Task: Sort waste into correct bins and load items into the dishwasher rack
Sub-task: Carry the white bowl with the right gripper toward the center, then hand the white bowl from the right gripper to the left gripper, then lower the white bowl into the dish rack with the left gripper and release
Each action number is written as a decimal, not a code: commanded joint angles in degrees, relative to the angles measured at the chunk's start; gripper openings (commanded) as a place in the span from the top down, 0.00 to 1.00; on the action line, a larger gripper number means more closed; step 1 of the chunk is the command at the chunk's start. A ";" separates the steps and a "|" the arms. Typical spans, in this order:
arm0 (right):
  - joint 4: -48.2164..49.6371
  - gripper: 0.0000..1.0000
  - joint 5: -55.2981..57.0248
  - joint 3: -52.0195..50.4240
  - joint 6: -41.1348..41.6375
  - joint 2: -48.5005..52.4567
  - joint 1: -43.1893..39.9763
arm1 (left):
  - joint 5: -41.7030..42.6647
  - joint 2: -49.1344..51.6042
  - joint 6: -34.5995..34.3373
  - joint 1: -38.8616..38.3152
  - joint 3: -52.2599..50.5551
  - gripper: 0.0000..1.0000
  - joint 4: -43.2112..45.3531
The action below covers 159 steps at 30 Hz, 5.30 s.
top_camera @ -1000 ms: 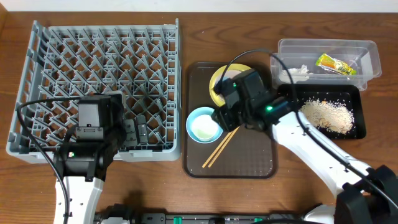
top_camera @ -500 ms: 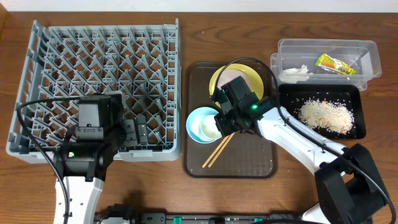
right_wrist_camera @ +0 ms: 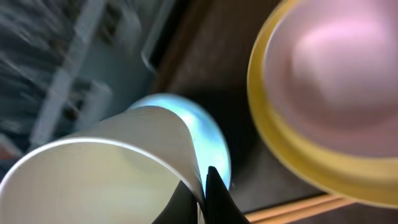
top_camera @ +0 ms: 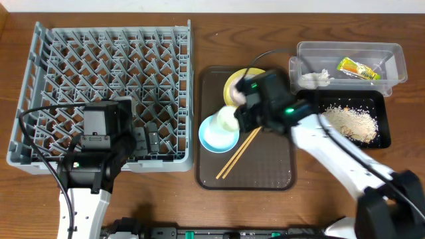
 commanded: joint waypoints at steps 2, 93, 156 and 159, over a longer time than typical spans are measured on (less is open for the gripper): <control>2.43 0.99 -22.25 1.42 1.42 -1.14 -6.43 | 12.76 0.24 -1.88 0.28 1.09 0.02 3.02; -10.16 0.76 -19.32 1.44 -13.46 -6.05 -21.24 | 20.15 8.94 -7.26 10.34 1.42 0.94 18.34; -22.67 0.81 -2.05 1.42 -14.36 -15.26 -17.38 | 2.60 22.88 -7.26 10.91 6.05 0.93 -3.98; -23.02 0.81 -2.05 1.42 -14.36 -15.26 -17.38 | 2.51 23.96 -7.23 10.91 6.05 0.93 -3.87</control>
